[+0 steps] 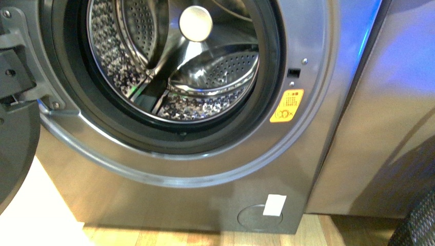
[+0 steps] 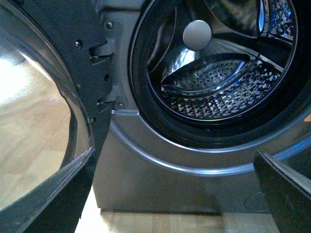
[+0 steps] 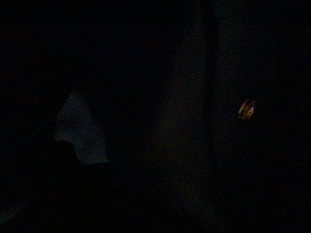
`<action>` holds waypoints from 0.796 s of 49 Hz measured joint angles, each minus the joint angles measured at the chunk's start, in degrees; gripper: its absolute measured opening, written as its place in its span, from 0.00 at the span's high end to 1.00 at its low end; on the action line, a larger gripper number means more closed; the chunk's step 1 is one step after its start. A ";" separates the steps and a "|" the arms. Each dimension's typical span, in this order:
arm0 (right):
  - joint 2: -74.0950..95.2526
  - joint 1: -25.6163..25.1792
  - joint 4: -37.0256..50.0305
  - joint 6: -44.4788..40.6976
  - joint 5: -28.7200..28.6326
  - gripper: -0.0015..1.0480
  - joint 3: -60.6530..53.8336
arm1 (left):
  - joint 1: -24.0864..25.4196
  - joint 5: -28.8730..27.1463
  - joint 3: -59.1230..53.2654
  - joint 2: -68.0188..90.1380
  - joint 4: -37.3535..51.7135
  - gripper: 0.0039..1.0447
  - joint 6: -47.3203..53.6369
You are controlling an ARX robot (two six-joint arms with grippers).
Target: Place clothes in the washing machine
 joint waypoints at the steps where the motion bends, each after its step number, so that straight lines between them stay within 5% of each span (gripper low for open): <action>1: 0.02 -0.07 0.22 0.02 -0.04 0.07 -0.09 | 0.00 0.00 0.00 0.00 0.00 0.06 0.00; 4: 0.09 -0.22 0.50 0.00 -0.13 0.10 -0.15 | 0.00 0.00 0.00 0.00 0.00 0.06 0.00; 17: -2.19 -0.35 4.52 3.23 -0.66 0.61 -2.45 | 0.00 0.00 0.00 0.00 0.00 0.06 0.00; 25: -8.52 0.07 7.30 6.69 -0.79 0.83 -7.30 | 0.00 0.00 0.00 0.00 0.00 0.06 0.00; 39: -23.02 1.07 10.56 10.47 -4.83 0.91 -15.04 | 0.00 0.00 0.00 0.00 0.00 0.06 0.00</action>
